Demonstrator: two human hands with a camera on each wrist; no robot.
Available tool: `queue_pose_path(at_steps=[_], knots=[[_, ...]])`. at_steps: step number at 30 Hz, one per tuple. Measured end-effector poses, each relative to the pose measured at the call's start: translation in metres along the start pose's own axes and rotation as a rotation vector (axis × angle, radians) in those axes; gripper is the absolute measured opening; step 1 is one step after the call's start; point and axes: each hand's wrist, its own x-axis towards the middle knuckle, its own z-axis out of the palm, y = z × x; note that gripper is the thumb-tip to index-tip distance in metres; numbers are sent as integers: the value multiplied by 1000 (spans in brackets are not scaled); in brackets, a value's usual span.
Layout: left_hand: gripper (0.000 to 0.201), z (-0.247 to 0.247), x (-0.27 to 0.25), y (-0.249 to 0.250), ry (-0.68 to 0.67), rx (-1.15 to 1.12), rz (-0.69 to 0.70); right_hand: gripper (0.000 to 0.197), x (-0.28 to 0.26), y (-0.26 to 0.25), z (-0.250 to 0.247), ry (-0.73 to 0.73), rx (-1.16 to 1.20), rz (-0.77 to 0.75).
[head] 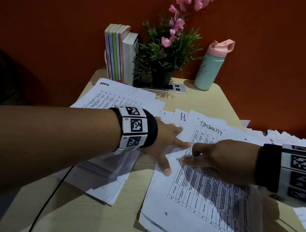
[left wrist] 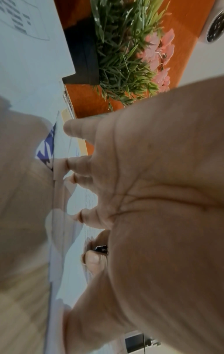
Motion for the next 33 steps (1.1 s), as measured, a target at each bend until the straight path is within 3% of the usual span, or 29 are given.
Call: queue_pose_path(at_steps=[19,25,33], knots=[[100,1,1,-2,7,-59,33,47,11,-16,-2,-32,-41,60],[78,3,0,-3,15,-103,20,38,34,-24,-6,60,10,-5],[110,-3,-3,-4,38,-59,-5,47,4,-17,-6,165,161,68]])
